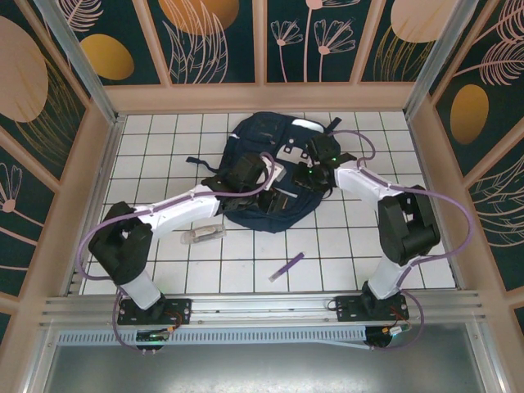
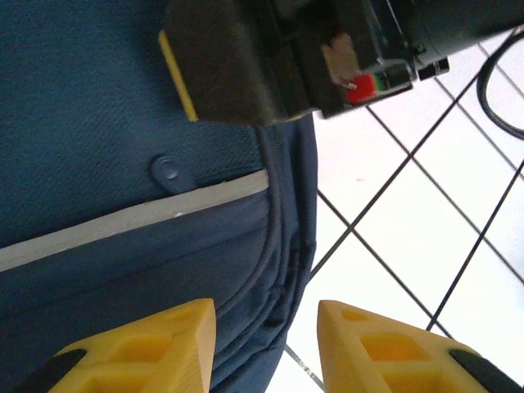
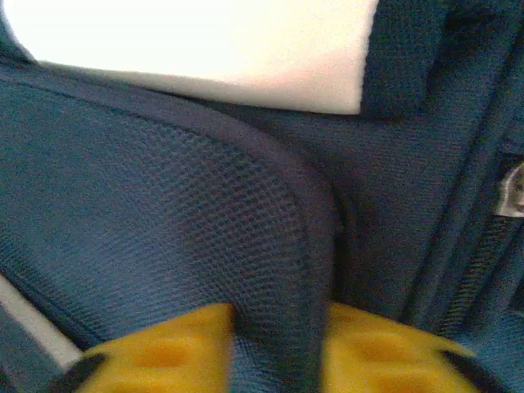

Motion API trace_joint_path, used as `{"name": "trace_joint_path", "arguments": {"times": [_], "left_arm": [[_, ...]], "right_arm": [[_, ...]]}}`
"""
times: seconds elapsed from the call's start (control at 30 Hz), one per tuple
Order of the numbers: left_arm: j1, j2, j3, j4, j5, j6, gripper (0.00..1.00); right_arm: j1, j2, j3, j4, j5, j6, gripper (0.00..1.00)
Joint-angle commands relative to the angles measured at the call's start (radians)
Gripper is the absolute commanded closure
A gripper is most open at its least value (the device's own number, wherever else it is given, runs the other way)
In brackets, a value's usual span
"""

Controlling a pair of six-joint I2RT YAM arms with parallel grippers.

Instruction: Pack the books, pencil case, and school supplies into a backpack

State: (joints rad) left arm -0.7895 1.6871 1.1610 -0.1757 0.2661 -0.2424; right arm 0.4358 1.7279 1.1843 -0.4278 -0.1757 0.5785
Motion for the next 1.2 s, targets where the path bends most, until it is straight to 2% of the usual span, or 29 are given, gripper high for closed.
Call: {"name": "trace_joint_path", "arguments": {"times": [0.0,0.1,0.2,0.3,0.43,0.5,0.63,0.73,0.83,0.9,1.0,1.1,1.17], "left_arm": [[-0.012,0.020,-0.010,0.018,0.056,0.099,0.62],[-0.013,0.020,-0.031,0.031,0.068,0.141,0.59],[-0.011,0.014,-0.046,0.015,0.053,0.189,0.57],[0.006,-0.025,-0.070,0.009,0.040,0.222,0.60],[0.055,-0.075,-0.119,0.035,0.058,0.251,0.63],[0.101,-0.079,-0.141,0.057,0.151,0.237,0.65],[0.169,-0.077,-0.176,0.132,0.286,0.195,0.55],[0.173,-0.073,-0.183,0.165,0.307,0.232,0.53],[0.174,-0.116,-0.294,0.277,0.291,0.347,0.53],[0.174,-0.174,-0.391,0.408,0.272,0.442,0.56],[0.174,-0.216,-0.478,0.576,0.190,0.510,0.69],[0.173,-0.201,-0.463,0.573,0.161,0.581,0.78],[0.173,-0.210,-0.477,0.593,0.186,0.618,0.79]], "right_arm": [[0.016,0.024,0.026,-0.057,-0.037,0.020,0.91],[0.003,-0.002,0.028,-0.027,-0.129,0.063,1.00],[-0.023,-0.023,0.048,0.008,-0.251,0.097,1.00],[-0.041,-0.024,0.091,0.010,-0.341,0.101,1.00],[-0.054,-0.021,0.132,-0.004,-0.392,0.106,1.00],[-0.067,-0.014,0.146,-0.007,-0.432,0.114,1.00],[-0.077,0.001,0.164,-0.014,-0.479,0.120,1.00],[-0.077,0.011,0.175,-0.030,-0.481,0.116,1.00],[-0.077,0.010,0.177,-0.034,-0.491,0.118,1.00],[-0.076,0.003,0.176,-0.030,-0.496,0.120,1.00],[-0.077,-0.011,0.162,-0.007,-0.507,0.125,1.00],[-0.077,-0.020,0.153,0.007,-0.516,0.128,1.00],[-0.074,-0.023,0.150,0.011,-0.522,0.126,1.00]]}}
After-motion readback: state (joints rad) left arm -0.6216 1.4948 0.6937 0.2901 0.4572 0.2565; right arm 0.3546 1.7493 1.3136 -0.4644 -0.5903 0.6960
